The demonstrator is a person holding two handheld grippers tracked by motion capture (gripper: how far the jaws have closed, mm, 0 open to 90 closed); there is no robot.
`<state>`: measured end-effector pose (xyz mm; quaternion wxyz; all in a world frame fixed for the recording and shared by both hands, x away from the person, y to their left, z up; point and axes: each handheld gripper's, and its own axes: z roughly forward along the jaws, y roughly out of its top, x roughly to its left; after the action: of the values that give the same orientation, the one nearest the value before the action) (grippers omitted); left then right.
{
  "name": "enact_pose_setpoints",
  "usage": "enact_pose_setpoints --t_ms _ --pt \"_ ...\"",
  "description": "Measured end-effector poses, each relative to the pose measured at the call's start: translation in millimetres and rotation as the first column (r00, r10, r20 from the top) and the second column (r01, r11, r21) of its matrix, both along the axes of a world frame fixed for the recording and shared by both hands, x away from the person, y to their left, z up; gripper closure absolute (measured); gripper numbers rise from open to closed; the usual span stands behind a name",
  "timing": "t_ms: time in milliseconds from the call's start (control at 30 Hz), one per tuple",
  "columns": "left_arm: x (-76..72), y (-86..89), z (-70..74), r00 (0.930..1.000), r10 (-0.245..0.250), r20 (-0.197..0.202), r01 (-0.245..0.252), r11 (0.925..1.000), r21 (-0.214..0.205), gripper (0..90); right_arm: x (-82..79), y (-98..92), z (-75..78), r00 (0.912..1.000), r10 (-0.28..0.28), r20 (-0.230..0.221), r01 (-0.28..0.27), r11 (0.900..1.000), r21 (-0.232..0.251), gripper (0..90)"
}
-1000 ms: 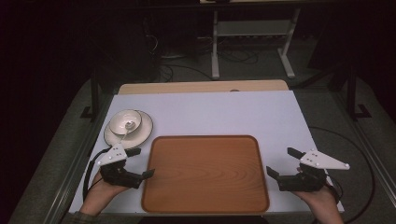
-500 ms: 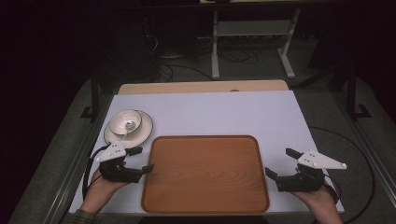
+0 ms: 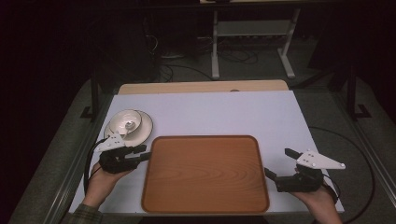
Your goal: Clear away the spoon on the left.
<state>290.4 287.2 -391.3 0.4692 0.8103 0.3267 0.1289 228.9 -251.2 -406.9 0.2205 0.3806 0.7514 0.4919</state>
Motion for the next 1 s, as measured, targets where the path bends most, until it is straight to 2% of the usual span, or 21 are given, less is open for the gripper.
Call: enact_pose_setpoints --t_ms 233,333,633,833,1000 --pt "5.8 3.2 2.7 0.9995 0.029 -0.016 -0.029 0.9996 0.004 83.2 -0.1 -0.1 -0.1 1.0 -0.002 -0.001 0.002 1.0 0.0 0.0" --pt "7.4 4.2 2.9 0.9993 0.033 -0.02 -0.033 0.9994 0.008 88.6 -0.2 -0.1 0.1 1.0 -0.003 0.001 0.003 1.0 0.001 0.0" --pt "18.8 7.9 1.5 0.9975 0.068 -0.016 -0.068 0.9974 0.025 89.5 -0.4 1.0 0.4 1.0 -0.003 0.0 0.003 1.0 0.0 0.0" --pt "19.1 13.2 0.5 0.9956 0.093 -0.01 -0.093 0.995 0.038 89.5 -0.5 0.3 0.4 1.0 -0.003 0.0 0.003 1.0 0.001 0.0" --pt "17.9 20.2 2.3 0.9929 0.119 0.002 -0.119 0.9925 0.028 89.5 0.1 0.5 -0.2 1.0 -0.002 -0.002 0.002 1.0 -0.003 0.0"
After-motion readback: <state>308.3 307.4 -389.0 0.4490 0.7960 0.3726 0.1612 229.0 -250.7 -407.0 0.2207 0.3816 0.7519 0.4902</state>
